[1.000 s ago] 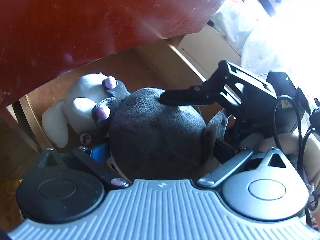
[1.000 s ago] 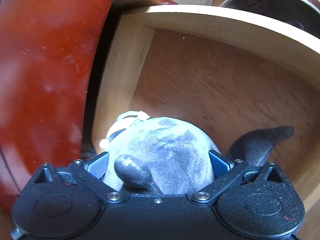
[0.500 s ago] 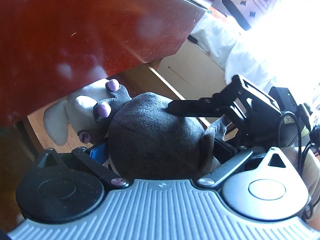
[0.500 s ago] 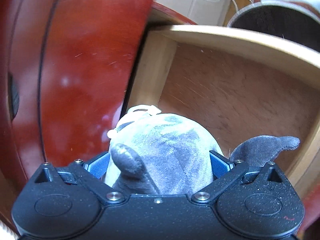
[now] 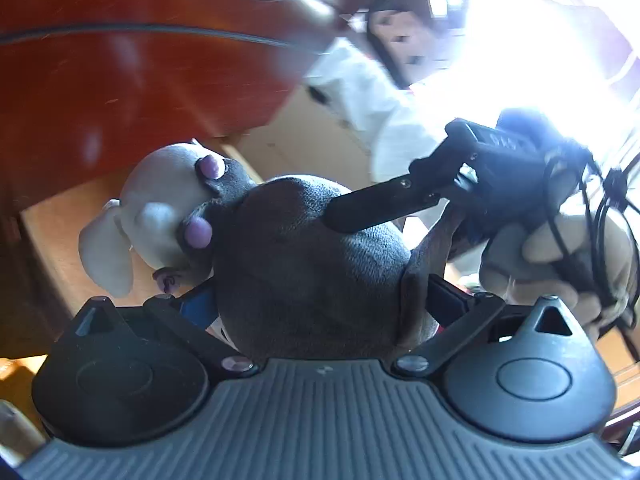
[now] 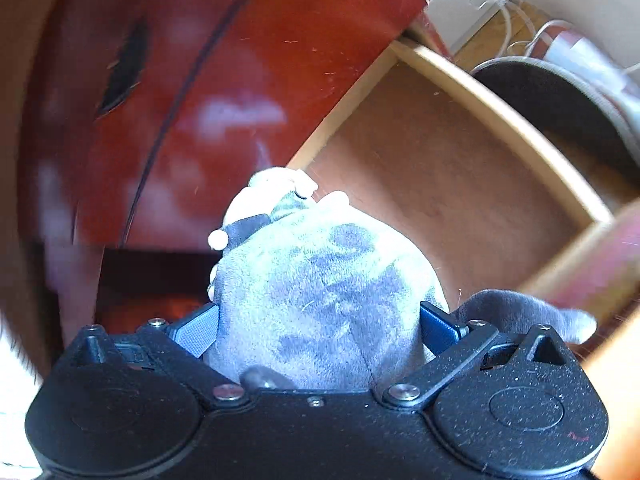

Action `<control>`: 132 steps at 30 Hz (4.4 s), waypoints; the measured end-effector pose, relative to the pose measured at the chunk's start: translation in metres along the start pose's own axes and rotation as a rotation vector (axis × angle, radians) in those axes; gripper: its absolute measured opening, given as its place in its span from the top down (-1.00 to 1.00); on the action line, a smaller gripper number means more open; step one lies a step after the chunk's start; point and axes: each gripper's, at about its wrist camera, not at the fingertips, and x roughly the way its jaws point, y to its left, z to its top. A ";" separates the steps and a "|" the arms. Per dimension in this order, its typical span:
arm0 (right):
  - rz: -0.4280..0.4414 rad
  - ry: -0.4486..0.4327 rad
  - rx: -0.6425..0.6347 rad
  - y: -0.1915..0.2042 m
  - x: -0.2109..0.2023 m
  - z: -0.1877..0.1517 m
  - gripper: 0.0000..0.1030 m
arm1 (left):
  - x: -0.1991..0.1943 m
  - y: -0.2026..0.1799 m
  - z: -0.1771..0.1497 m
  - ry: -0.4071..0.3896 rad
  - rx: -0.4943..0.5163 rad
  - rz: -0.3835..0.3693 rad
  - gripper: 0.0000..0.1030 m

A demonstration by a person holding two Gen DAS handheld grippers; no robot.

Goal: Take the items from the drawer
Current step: 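Lift the plush toy out of the drawer with both tools, then lower the plush toy onto the table beside the green case and release, then move both tools back down toward the open drawer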

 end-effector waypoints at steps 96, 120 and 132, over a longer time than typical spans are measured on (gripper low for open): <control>0.098 -0.616 -0.595 0.272 -0.200 -0.087 -0.42 | -0.206 -0.214 0.111 -0.440 0.270 0.586 -1.00; -0.123 -0.283 -0.439 0.122 -0.150 -0.152 -0.58 | -0.094 -0.217 -0.004 0.032 0.363 0.443 -1.00; -0.106 -0.199 -0.293 0.034 -0.108 -0.178 -0.38 | -0.019 -0.190 -0.051 0.246 0.342 0.457 -1.00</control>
